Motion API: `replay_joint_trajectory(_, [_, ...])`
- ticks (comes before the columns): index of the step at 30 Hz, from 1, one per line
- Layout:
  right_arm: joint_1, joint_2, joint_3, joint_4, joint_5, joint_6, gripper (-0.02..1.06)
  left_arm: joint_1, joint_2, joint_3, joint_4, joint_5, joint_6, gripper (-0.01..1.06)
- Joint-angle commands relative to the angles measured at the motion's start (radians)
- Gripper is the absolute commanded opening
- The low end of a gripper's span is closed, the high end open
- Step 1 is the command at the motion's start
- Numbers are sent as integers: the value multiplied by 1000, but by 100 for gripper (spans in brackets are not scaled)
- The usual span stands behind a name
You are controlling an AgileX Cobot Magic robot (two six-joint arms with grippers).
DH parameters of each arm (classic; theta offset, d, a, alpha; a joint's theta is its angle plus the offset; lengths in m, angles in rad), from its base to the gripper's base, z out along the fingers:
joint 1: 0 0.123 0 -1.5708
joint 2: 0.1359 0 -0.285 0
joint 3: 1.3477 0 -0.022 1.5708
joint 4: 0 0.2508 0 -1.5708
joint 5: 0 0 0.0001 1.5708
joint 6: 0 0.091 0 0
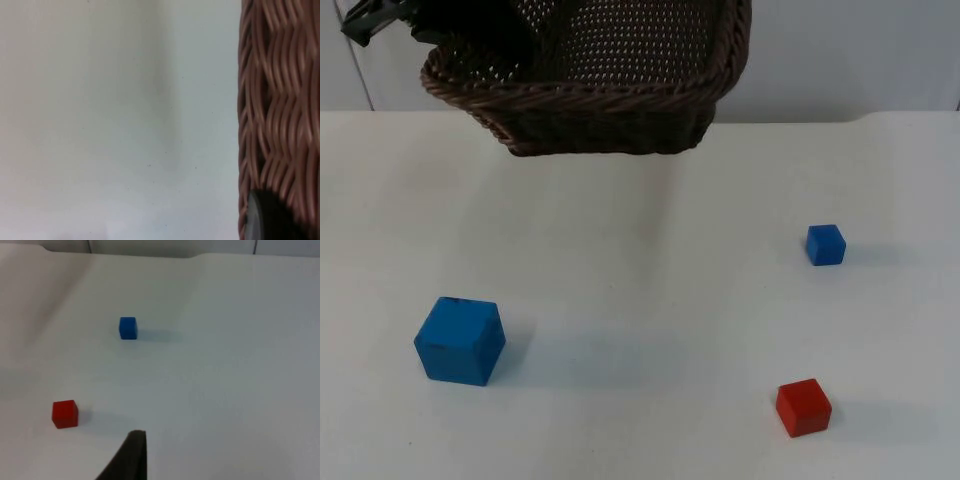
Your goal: Pick up the basket with the left hand and place the largest block into the basket with the right hand.
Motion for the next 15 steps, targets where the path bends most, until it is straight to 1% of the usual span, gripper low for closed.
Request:
replay_joint_trajectory(1, [-2,-2,1,24,-11,-12,105,1,-15,-2,-25,-10,-6,0])
replay_joint_trajectory(3, [-2,-2,1,24,-13,-14,105,1,-15,-2,-23,-10,-6,0])
replay_joint_trajectory(6, [-2,85,-19,24,-16,-20,105,1,-15,-2,-11,-10,-6,0])
replay_joint_trajectory(7, [-2,85,-19,24,-16,-20,105,1,-15,-2,-11,-10,-6,0])
replay_joint_trajectory(8, [-2,128,-33,24,-21,-33,105,1,-15,-2,-11,-10,-6,0])
replay_joint_trajectory(10, [-2,211,-64,37,-41,-102,105,1,-15,-2,-11,-10,-6,0])
replay_joint_trajectory(13, [-2,349,-110,119,-97,-185,105,1,-15,-2,-11,-10,-6,0])
replay_joint_trajectory(14, [-2,349,-110,119,-97,-185,105,1,-15,-2,-11,-10,-6,0])
replay_joint_trajectory(15, [-2,400,-122,161,-117,-211,105,1,-15,-2,-11,-10,-6,0])
